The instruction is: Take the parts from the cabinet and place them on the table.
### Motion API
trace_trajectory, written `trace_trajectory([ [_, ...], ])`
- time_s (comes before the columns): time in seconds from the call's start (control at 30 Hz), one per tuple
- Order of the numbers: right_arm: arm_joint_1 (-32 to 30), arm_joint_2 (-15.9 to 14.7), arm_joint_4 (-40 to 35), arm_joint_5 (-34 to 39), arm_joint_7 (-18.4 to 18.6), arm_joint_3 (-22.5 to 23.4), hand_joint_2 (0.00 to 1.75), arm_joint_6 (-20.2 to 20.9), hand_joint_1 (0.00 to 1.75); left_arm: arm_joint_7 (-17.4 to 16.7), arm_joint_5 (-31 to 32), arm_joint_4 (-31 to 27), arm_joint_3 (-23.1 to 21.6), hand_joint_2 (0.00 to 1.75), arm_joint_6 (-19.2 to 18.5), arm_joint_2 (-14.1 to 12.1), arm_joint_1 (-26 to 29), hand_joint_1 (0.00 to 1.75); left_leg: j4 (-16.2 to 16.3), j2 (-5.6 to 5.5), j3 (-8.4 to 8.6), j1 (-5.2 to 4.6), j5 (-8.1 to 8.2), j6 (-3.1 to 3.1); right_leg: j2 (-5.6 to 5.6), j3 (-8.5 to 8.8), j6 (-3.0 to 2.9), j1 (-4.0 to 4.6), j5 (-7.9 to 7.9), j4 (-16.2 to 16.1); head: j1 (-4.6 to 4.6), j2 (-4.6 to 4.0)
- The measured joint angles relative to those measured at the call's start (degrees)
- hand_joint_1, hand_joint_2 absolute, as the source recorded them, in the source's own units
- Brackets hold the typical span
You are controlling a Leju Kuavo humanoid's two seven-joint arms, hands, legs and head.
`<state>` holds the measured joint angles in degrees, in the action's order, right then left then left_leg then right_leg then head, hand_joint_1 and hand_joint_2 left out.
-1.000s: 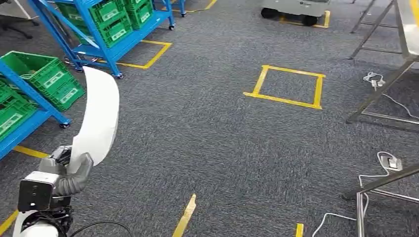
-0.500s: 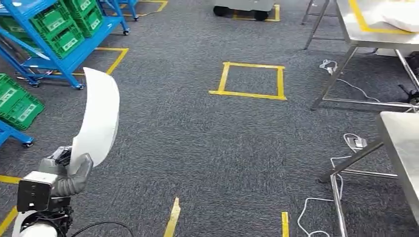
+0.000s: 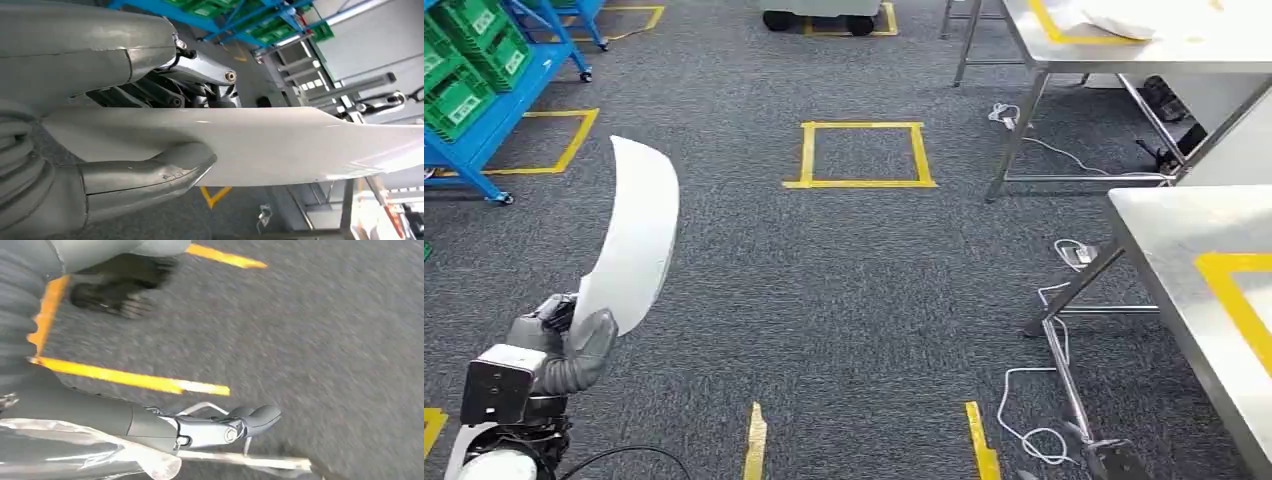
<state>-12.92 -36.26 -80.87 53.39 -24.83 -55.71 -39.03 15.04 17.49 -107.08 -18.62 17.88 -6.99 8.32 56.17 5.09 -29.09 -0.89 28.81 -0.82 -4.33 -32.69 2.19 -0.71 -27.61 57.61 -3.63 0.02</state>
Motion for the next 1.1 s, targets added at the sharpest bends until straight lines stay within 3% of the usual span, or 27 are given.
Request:
trace_trajectory([
  [0.03,-0.4,0.39,-0.22,-0.73,0.45,1.67,1.75,0.52,0.0,0.07,-0.02,0.0,0.02,1.75,0.0,0.0,-0.05,1.75,0.1,0.37,0.03,-0.05,0.0,0.17,0.96,-0.26,-0.74,0.03,0.08,0.11,0.17,0.0],
  [0.1,-2.08,1.01,-0.22,-2.16,1.22,4.17,1.75,1.64,0.0,0.33,-0.13,0.0,-0.02,1.75,-0.02,0.13,-0.15,1.75,0.02,1.37,0.2,0.15,-0.05,0.55,1.95,-0.53,-1.37,0.31,0.07,0.3,0.17,0.0],
  [0.13,-2.77,1.41,-0.24,-2.96,1.72,5.4,1.75,2.16,0.0,0.44,-0.17,0.0,-0.02,1.75,-0.09,0.13,-0.22,1.75,0.16,1.58,0.19,0.3,0.42,1.03,2.48,-0.41,-1.91,0.15,0.3,-0.01,0.17,0.02],
  [0.17,-3.32,1.75,-0.31,-3.52,2.03,6.51,1.75,2.53,0.0,0.48,-0.2,0.0,0.0,1.75,-0.18,0.15,-0.38,1.75,1.05,-0.89,-0.11,0.58,1.45,1.42,3.04,-0.44,-2.27,0.07,0.43,-0.1,0.35,0.0],
  [0.2,-3.46,2.03,-0.39,-3.93,2.36,7.52,1.75,2.73,0.0,0.57,-0.2,0.0,0.0,1.75,-0.22,0.17,-0.41,1.75,3.9,-3.03,-1.29,0.76,3.37,1.51,3.53,-0.49,-2.6,0.05,0.5,-0.09,0.48,0.02],
  [0.23,-3.44,2.4,-0.44,-4.28,2.64,8.59,1.75,2.91,0.0,0.57,-0.33,0.0,0.02,1.75,-0.22,0.17,-0.4,1.75,9.37,-4.22,-3.7,0.77,6.18,1.57,4.37,-0.54,-2.84,0.09,0.54,-0.09,0.5,0.0],
  [0.3,-3.66,2.95,-0.46,-4.67,2.99,9.92,1.75,3.15,0.0,0.55,-0.37,0.0,0.0,1.75,-0.35,0.17,-0.38,1.75,18.32,-4.68,-8.06,0.75,9.21,1.48,5.86,-0.62,-3.01,0.37,0.64,-0.09,0.57,0.0],
  [0.33,-3.96,3.15,-0.46,-4.76,3.06,10.4,1.75,3.17,0.0,0.55,-0.37,0.0,0.0,1.75,-0.39,0.17,-0.38,1.75,19.37,-4.71,-8.77,0.73,8.83,1.31,6.56,-0.61,-3.07,0.55,0.68,-0.08,0.52,0.0],
  [0.37,-4.29,3.34,-0.46,-4.91,3.28,10.84,1.75,3.19,0.0,0.55,-0.37,0.0,0.0,1.75,-0.39,0.17,-0.37,1.75,17.75,-4.79,-8.28,0.69,6.98,0.96,7.33,-0.59,-3.12,0.71,0.71,-0.08,0.57,0.0],
  [0.43,-4.93,3.93,-0.46,-5.57,3.76,11.81,1.75,3.62,0.0,0.57,-0.37,0.0,0.0,1.75,-0.39,0.17,-0.37,1.75,8.92,-5.85,-4.49,0.41,1.44,0.03,8.77,-0.49,-3.21,0.83,0.82,-0.06,0.55,0.0],
  [0.47,-5.29,4.3,-0.44,-5.92,3.89,12.49,1.75,3.97,0.0,0.72,-0.37,0.0,0.0,1.75,-0.37,0.17,-0.38,1.75,3.8,-7.94,-2.16,0.15,-1.02,-0.48,9.45,-0.49,-3.16,0.77,0.89,-0.07,0.52,0.0],
  [0.5,-5.5,4.83,-0.44,-6.18,4.08,13.14,1.75,4.34,0.0,0.87,-0.37,0.0,0.04,1.75,-0.35,0.15,-0.36,1.75,1.78,-9.93,-1.39,0.29,-0.55,-0.98,10.05,-0.76,-2.94,0.99,0.98,0.1,0.46,0.0],
  [0.6,-6.54,5.84,-0.41,-7.92,4.5,15.0,1.75,5.61,0.0,0.94,-0.33,0.02,0.09,1.75,-0.28,0.17,-0.51,1.75,0.7,-8.63,-1.15,0.03,-0.36,-0.91,11.91,-1.69,-1.85,0.34,1.69,-0.22,0.63,0.0],
  [0.63,-6.96,6.07,-0.41,-8.6,4.74,15.5,1.75,5.81,0.0,0.94,-0.33,0.02,0.09,1.75,-0.28,0.17,-0.57,1.75,-0.08,-7.99,-0.92,0.25,-0.82,-1.06,12.44,-1.88,-1.5,0.49,1.89,-0.35,0.55,0.0],
  [0.67,-7.34,6.2,-0.39,-9.26,4.89,16.03,1.75,6.07,0.0,0.96,-0.31,0.02,0.09,1.75,-0.33,0.26,-0.62,1.75,-0.89,-7.0,-0.56,0.62,-1.33,-0.91,10.08,-2.5,-1.74,0.56,1.35,0.48,0.59,0.0],
  [0.7,-7.44,6.38,-0.41,-9.92,4.92,16.5,1.75,6.36,0.0,1.01,-0.28,0.02,0.09,1.75,-0.42,0.39,-0.54,1.75,-1.08,-6.54,-0.53,0.6,-1.41,-1.12,7.18,-3.54,-1.48,0.77,-0.46,2.43,0.41,0.0],
  [0.73,-7.31,6.58,-0.39,-10.99,4.87,17.28,1.75,6.77,0.0,1.07,-0.31,0.02,0.09,1.75,-0.42,0.42,-0.49,1.75,-1.06,-5.68,-0.58,0.57,-1.42,-1.15,5.67,-5.44,-1.09,0.69,-2.74,6.39,0.22,0.02],
  [0.8,-7.4,7.37,-0.39,-13.11,4.39,18.73,1.75,7.85,0.0,1.03,-0.28,0.07,0.15,1.75,-0.44,0.44,-0.46,1.75,-1.04,-3.94,-0.68,0.49,-1.33,-1.18,4.76,-9.71,-0.48,0.22,-6.58,15.6,0.26,0.0],
  [0.83,-7.74,7.73,-0.39,-13.75,4.22,19.35,1.75,8.35,0.0,1.03,-0.28,0.09,0.18,1.75,-0.44,0.48,-0.46,1.75,-1.03,-3.28,-0.68,0.51,-1.3,-1.16,4.67,-10.47,-0.2,0.02,-6.79,17.47,0.22,0.0],
  [0.87,-8.19,8.31,-0.44,-14.77,3.78,20.43,1.75,9.47,0.0,0.94,-0.26,0.09,0.13,1.75,-0.44,0.55,-0.46,1.75,-1.03,-2.6,-0.64,0.59,-1.21,-1.01,4.51,-9.83,0.09,-0.17,-5.76,16.58,0.26,0.0],
  [0.9,-8.64,8.89,-0.46,-15.29,3.45,21.67,1.75,10.53,0.0,0.92,-0.22,0.09,0.09,1.75,-0.44,0.61,-0.44,1.75,-0.96,-1.93,-0.58,0.7,-1.07,-0.8,4.23,-7.84,0.35,-0.41,-3.77,13.08,0.22,0.0],
  [0.93,-9.14,9.49,-0.48,-15.58,3.06,22.93,1.75,11.54,0.0,0.92,-0.22,0.09,0.09,1.75,-0.44,0.66,-0.45,1.75,-0.87,-1.3,-0.43,0.86,-0.89,-0.51,3.57,-4.7,0.61,-0.61,-1.33,7.6,0.28,0.0],
  [0.97,-9.53,10.2,-0.57,-15.86,2.67,24.4,1.75,12.6,0.0,0.92,-0.2,0.09,0.11,1.75,-0.44,0.63,-0.45,1.75,-0.62,-0.73,-0.26,0.97,-0.59,-0.04,1.92,-1.33,0.98,-0.82,0.6,1.93,0.24,0.0],
  [1.0,-9.59,10.95,-0.57,-16.0,2.49,25.48,1.75,13.38,0.0,0.92,-0.17,0.09,0.11,1.75,-0.42,0.63,-0.48,1.75,-0.43,-0.31,-0.28,0.66,-0.33,0.41,0.25,-0.6,0.95,-0.2,-0.9,0.42,0.17,0.0],
  [1.03,-9.92,11.95,-0.7,-16.26,2.21,27.33,1.75,14.79,0.0,0.92,-0.15,0.09,0.18,1.75,-0.29,0.63,-0.53,1.75,0.18,-0.01,-0.35,0.5,-0.02,0.81,1.29,-0.15,-0.16,-0.35,-0.19,0.12,0.39,0.0],
  [1.1,-11.03,13.55,-0.68,-16.45,2.32,29.81,1.75,16.79,0.0,0.96,-0.11,0.09,0.07,1.75,-0.15,0.68,-0.56,1.75,0.07,0.78,-0.08,0.5,-0.03,0.95,2.25,-0.49,-0.92,-0.16,-0.42,0.52,0.48,0.02],
])
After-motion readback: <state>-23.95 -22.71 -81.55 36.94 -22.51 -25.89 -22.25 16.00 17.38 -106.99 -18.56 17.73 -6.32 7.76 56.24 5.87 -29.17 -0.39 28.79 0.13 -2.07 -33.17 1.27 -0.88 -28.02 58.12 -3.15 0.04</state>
